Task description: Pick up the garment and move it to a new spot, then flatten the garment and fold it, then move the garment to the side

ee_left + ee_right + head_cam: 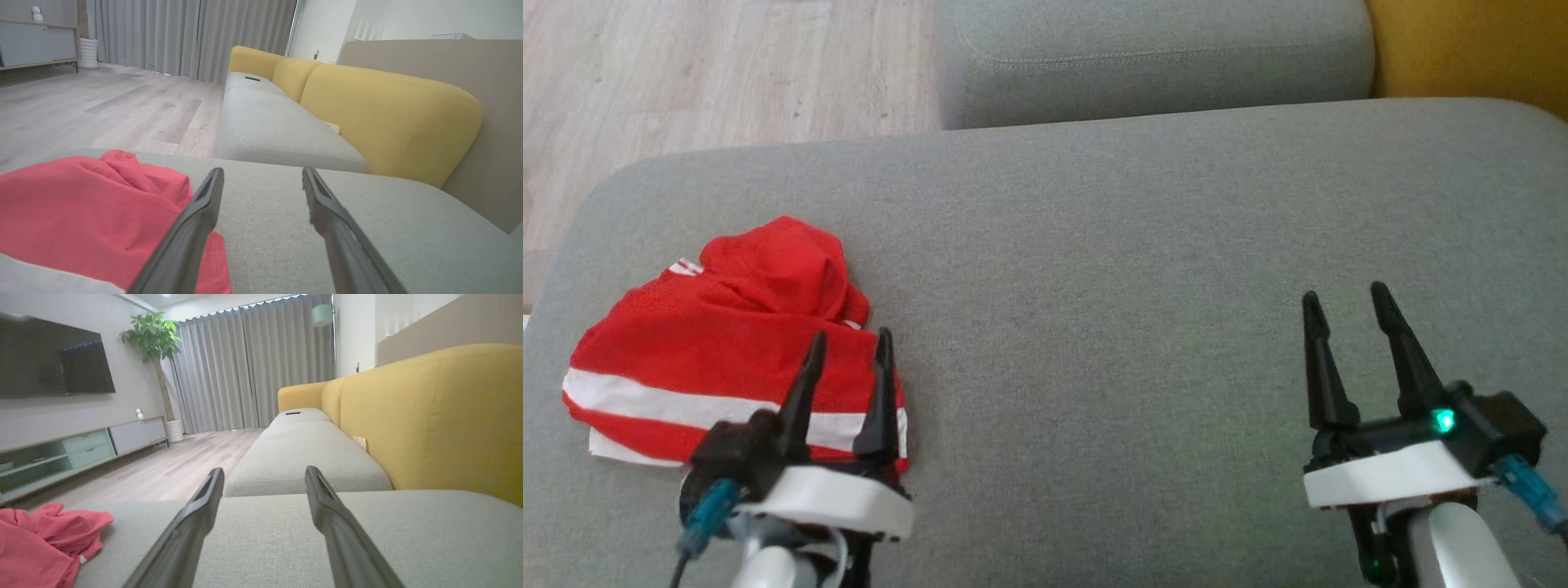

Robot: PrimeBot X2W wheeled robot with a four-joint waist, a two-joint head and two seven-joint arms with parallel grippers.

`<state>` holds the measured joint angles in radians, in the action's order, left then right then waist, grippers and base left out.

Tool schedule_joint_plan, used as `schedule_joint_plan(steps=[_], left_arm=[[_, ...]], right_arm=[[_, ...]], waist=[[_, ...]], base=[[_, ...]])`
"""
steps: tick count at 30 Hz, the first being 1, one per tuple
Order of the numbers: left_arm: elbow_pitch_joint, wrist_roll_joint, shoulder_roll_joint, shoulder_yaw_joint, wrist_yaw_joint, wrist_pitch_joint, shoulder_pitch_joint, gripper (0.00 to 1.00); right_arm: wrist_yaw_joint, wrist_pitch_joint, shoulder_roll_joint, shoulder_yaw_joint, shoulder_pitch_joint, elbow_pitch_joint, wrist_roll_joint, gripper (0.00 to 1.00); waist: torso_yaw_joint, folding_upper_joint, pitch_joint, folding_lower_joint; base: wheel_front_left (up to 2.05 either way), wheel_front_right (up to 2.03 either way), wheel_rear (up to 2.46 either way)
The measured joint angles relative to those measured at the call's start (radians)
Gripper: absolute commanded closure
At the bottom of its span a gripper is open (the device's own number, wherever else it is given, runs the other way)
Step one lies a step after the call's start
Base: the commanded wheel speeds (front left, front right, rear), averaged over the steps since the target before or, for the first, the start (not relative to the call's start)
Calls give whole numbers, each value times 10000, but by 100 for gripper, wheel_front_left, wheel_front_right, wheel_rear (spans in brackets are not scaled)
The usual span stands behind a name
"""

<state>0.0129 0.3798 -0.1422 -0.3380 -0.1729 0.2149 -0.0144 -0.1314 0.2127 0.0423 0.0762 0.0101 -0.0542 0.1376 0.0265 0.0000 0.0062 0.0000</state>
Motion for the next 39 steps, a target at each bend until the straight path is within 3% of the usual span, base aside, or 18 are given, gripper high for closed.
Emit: schedule_joint_plan(steps=[6, 11, 15, 26, 32, 39], left_arm=[[-418, -464, 650, 1005, 1438, 188, -505, 0], [-836, -1034, 844, 1549, 2086, 293, -657, 0], [-826, -1586, 857, 1643, 2100, 345, -650, 0], [-840, -1595, 872, 1576, 1948, 345, -641, 0], [-1009, -1766, 880, 1659, 1647, 347, -637, 0], [-999, -1935, 890, 1975, 1643, 347, -640, 0]], right_arm=[[0, 174, 2, 48, -25, -570, 1080, 0], [0, 286, 2, 215, -39, -1062, 1279, 0], [0, 372, 2, 305, -38, -1191, 1231, 0], [0, 380, 4, 339, -31, -1262, 1233, 0], [0, 380, 8, 587, -40, -1327, 1235, 0], [0, 382, 10, 951, -97, -1358, 1325, 0]], waist=[[32, 0, -50, 0], [32, 0, -82, 0], [29, 0, -87, 0], [195, 0, -121, 0], [739, 0, -196, 0], [1648, 0, -334, 0]], base=[[0, 0, 0], [0, 0, 0], [0, 0, 0], [0, 0, 0], [0, 0, 0], [0, 0, 0]])
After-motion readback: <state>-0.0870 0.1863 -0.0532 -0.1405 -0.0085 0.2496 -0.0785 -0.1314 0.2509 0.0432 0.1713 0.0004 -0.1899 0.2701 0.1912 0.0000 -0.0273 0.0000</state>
